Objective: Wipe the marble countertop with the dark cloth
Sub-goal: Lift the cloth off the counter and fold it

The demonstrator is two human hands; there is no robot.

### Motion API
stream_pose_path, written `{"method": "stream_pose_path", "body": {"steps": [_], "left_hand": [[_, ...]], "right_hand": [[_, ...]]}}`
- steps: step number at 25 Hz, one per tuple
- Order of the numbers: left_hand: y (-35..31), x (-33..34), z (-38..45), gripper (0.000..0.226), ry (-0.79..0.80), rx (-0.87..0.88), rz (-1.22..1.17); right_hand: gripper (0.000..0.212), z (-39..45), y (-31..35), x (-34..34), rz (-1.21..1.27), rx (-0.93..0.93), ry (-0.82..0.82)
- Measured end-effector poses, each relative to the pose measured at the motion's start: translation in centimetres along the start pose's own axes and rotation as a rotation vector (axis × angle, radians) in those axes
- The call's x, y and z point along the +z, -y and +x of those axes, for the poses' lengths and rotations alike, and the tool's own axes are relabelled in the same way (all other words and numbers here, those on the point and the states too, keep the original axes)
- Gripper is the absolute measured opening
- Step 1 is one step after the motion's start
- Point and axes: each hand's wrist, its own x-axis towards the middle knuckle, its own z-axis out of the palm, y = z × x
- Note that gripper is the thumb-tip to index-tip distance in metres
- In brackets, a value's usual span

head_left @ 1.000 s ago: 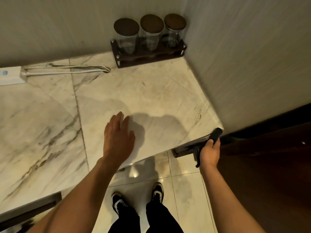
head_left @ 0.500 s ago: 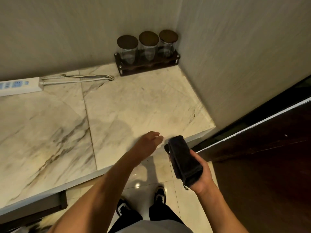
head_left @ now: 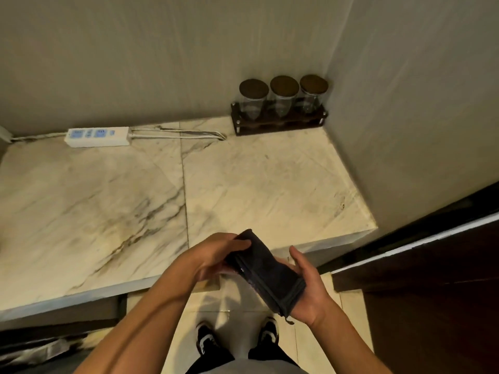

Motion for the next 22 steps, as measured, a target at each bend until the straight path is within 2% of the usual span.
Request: {"method": "stream_pose_path", "body": {"steps": [3, 9, 14, 16, 19, 22], "left_hand": [[1.6, -3.4, -1.8, 0.021, -0.108, 0.038, -0.092], [5.4, -10.0, -5.2, 0.024, -0.332, 0.121, -0.255], [7.5, -13.6, -7.1, 0.024, -0.363, 0.173, -0.364], [7.8, -14.6, -7.1, 0.026, -0.361, 0.149, -0.438], [7.7, -15.6, -6.3, 0.024, -0.365, 0.100, -0.530], [6.9, -16.1, -5.2, 0.021, -0.408, 0.056, -0.519]], "right_hand": [[0.059, 1.8, -1.1, 1.1, -0.170, 0.017, -0.062], [0.038, 6.9, -4.3, 4.5, -0.511, 0.011, -0.121], [0.010, 11.8, -4.5, 10.5, -0.851, -0.038, -0.260], [0.005, 14.1, -3.9, 13.6, -0.952, -0.089, -0.256], [0.018, 16.9, -3.2, 17.8, -1.158, -0.171, -0.198], [0.036, 18.7, -3.0, 20.9, -1.243, -0.263, -0.169]]}}
